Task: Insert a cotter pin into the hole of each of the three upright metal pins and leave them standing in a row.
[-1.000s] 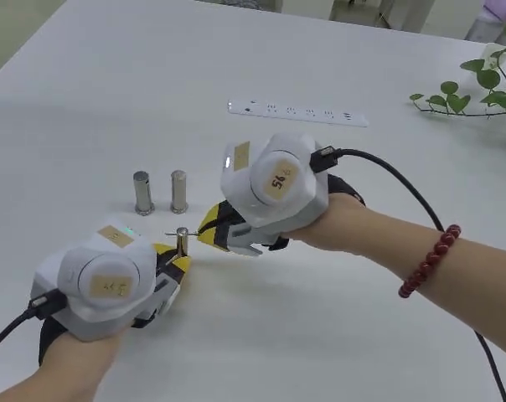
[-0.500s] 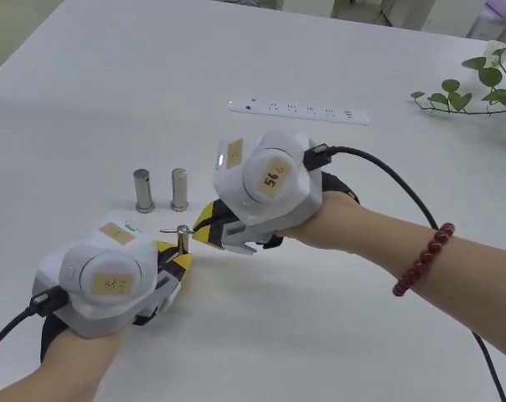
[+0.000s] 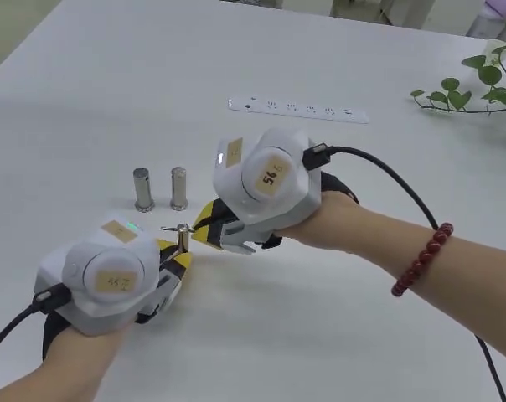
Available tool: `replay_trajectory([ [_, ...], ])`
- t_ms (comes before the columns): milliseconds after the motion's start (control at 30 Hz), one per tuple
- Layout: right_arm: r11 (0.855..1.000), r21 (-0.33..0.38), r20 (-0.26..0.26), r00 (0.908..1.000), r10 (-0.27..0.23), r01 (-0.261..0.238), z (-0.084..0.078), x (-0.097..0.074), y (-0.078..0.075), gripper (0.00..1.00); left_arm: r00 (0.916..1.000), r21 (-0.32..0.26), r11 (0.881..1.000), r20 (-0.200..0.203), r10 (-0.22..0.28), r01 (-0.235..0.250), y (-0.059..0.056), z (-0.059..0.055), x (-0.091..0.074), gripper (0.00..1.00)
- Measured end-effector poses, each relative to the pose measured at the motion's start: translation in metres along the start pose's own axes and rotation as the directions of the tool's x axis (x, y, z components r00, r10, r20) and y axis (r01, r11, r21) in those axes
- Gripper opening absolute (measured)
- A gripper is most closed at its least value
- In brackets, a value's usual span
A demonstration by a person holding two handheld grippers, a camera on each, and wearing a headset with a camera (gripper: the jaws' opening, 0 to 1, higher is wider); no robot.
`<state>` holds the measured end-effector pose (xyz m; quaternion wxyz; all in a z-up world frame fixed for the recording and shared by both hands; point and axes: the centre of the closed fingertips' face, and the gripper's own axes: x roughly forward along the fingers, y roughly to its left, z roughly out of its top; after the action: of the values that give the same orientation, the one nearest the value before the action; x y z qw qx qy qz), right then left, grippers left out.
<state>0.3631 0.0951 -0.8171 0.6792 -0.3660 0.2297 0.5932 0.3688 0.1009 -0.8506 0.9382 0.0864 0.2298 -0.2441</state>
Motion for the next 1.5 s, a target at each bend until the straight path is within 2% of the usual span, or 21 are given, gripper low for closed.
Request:
replay_trajectory([
  [233,1.000,0.002,0.005,1.0000,-0.001,0.001,0.000,-0.001,0.000,0.07,1.0000,0.019,1.000,0.009,0.002,-0.002,0.000,0.003,0.000,0.11],
  [500,0.997,0.082,0.057,0.9984,0.007,-0.011,0.003,-0.008,-0.001,0.11,1.0000,0.002,1.000,-0.006,0.005,-0.005,0.002,-0.001,-0.003,0.21],
  [633,0.992,0.125,0.086,0.9962,0.012,-0.023,0.006,-0.013,-0.003,0.13,1.0000,-0.031,1.000,0.006,0.003,-0.003,0.006,0.000,-0.007,0.28],
  [767,0.980,0.197,0.138,0.9904,-0.008,-0.020,0.012,-0.019,-0.009,0.15,0.9996,-0.058,0.998,0.026,0.006,-0.004,0.010,0.002,-0.013,0.33],
  [1100,0.954,0.298,0.183,0.9786,-0.094,0.036,0.017,-0.026,-0.038,0.20,0.9972,-0.096,0.995,0.075,0.005,0.003,0.015,0.010,-0.029,0.48],
  [1300,0.947,0.317,0.203,0.9719,-0.119,0.049,0.021,-0.020,-0.051,0.23,0.9942,-0.095,0.995,0.107,-0.010,0.020,0.011,0.016,-0.036,0.56],
  [1400,0.943,0.329,0.212,0.9681,-0.134,0.059,0.022,-0.016,-0.056,0.28,0.9928,-0.098,0.995,0.118,-0.019,0.031,0.010,0.018,-0.038,0.60],
  [1467,0.935,0.349,0.220,0.9649,-0.144,0.060,0.023,-0.012,-0.061,0.30,0.9915,-0.104,0.994,0.128,-0.025,0.039,0.008,0.020,-0.040,0.64],
  [1500,0.924,0.378,0.226,0.9627,-0.149,0.055,0.023,-0.009,-0.063,0.30,0.9910,-0.108,0.993,0.131,-0.027,0.041,0.008,0.021,-0.042,0.66],
])
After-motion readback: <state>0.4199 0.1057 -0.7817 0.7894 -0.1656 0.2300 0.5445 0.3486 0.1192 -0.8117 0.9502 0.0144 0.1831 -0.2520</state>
